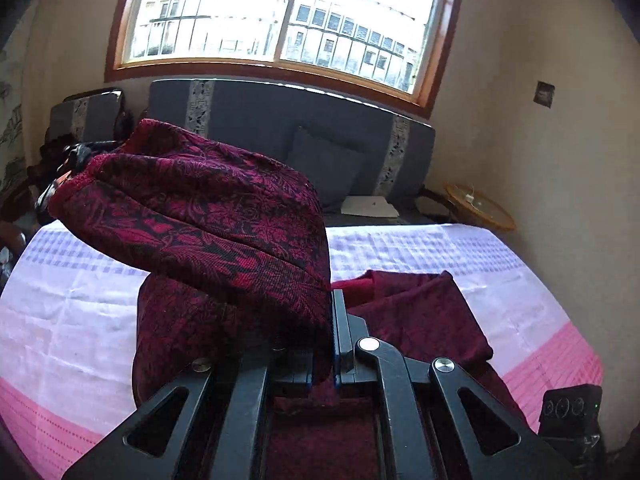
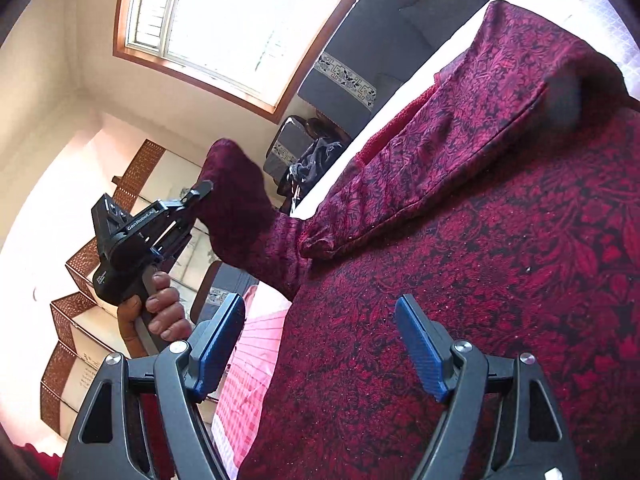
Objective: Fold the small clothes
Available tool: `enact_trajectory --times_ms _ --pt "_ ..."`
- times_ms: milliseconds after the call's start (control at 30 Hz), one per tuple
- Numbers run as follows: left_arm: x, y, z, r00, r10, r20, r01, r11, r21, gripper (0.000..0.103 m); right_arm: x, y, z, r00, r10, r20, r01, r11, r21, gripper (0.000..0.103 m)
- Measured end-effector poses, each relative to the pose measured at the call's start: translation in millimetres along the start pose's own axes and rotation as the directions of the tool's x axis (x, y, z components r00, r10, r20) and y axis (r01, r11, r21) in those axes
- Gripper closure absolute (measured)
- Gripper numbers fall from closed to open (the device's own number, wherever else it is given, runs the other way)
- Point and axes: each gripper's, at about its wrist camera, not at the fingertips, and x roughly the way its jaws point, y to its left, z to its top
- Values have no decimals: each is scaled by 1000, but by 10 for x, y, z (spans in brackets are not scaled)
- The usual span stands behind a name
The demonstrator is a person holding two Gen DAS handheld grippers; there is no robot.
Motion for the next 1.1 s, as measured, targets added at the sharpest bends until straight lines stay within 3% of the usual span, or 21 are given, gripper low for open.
enact_trajectory --times_ms 133,233,300,400,467,600,700,767,867,967,1100 --pt "621 -809 -327 995 33 -95 -12 977 214 91 -336 -39 46 999 -2 42 2 1000 3 26" --pt "714 -1094 -609 996 43 -78 -18 957 289 70 -629 -85 117 996 -53 75 54 999 -7 26" --pt "601 -1141 -699 999 9 -40 3 956 293 39 -837 -135 164 992 -67 110 68 998 -7 24" --pt "350 -1044 -692 999 -44 20 38 969 244 25 -1045 -195 289 983 -110 149 113 994 -12 23" --pt "208 -892 -681 998 -36 46 26 979 200 19 -1074 -206 418 978 -143 152 148 989 -21 23" --pt "-2 -357 -764 998 -10 68 5 997 72 16 -970 -86 720 973 -196 122 207 975 -85 23" --pt "34 60 -934 999 28 31 -27 999 -29 16 -930 -119 966 955 -265 130 278 956 -92 22" --pt "98 298 -1090 1000 16 0 -16 992 -124 16 -900 -230 1183 944 -306 126 318 944 -85 22" --pt "148 543 -1230 999 -32 -18 26 965 -261 16 -751 -437 1415 942 -331 56 334 941 -49 22" --pt "132 598 -1257 999 -44 1 43 955 -294 16 -516 -544 1517 937 -348 -6 347 935 -80 22" --pt "113 515 -1245 1000 -18 0 18 967 -255 16 -258 -645 1496 912 -406 -65 397 911 -114 22"
